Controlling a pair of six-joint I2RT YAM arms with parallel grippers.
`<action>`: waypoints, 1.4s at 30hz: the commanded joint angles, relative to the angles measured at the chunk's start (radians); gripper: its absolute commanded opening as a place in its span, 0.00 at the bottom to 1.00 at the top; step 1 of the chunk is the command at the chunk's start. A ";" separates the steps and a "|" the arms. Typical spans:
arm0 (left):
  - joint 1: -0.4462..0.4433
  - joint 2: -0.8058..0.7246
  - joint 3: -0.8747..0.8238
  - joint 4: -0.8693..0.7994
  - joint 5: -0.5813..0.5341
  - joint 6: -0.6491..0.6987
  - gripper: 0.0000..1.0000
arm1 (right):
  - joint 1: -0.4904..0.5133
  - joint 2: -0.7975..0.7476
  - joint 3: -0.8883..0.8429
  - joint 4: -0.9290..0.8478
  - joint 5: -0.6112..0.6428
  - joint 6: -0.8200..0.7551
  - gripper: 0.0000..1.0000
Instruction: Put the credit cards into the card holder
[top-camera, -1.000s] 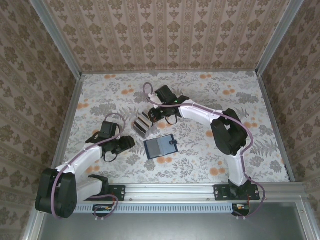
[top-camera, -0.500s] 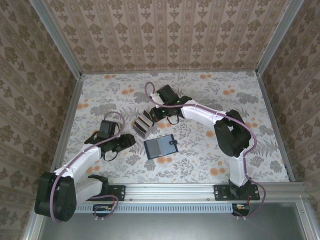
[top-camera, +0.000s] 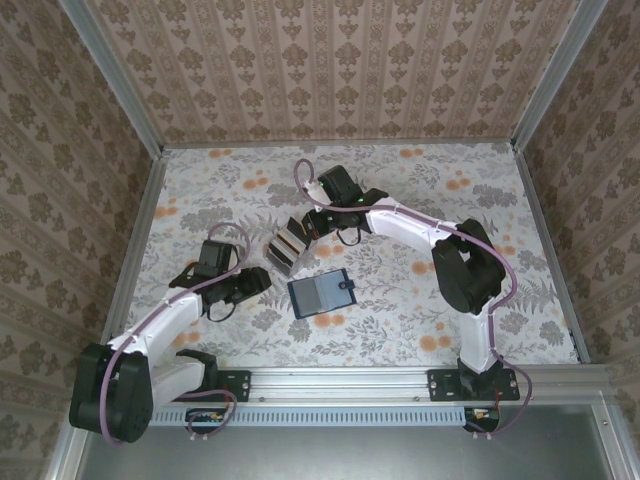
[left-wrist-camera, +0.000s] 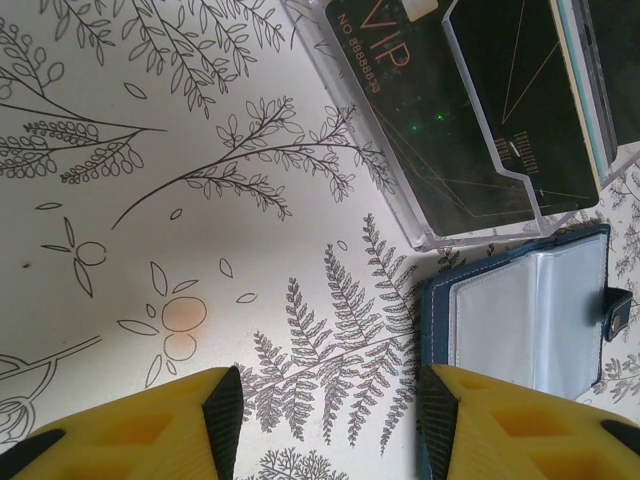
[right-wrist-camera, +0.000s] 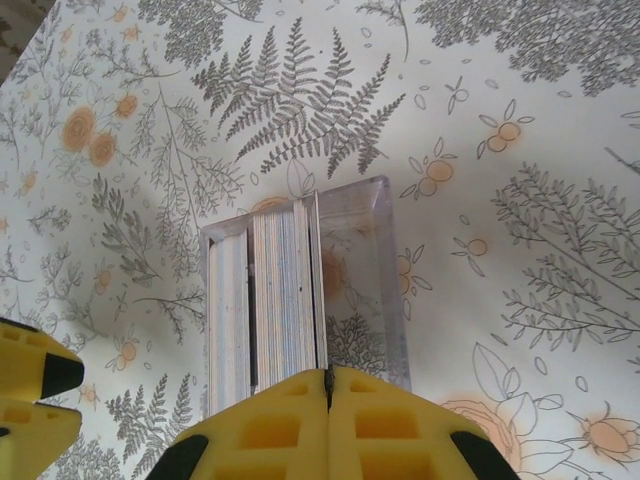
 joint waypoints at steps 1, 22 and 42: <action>0.006 0.016 0.007 0.019 0.014 -0.004 0.53 | -0.001 0.035 0.017 -0.023 -0.046 0.008 0.00; 0.006 0.038 0.002 0.034 0.016 -0.004 0.53 | -0.001 0.126 0.085 -0.074 -0.124 -0.002 0.22; -0.013 0.004 0.024 0.009 0.025 0.010 0.53 | -0.002 -0.084 0.019 -0.128 0.003 -0.078 0.00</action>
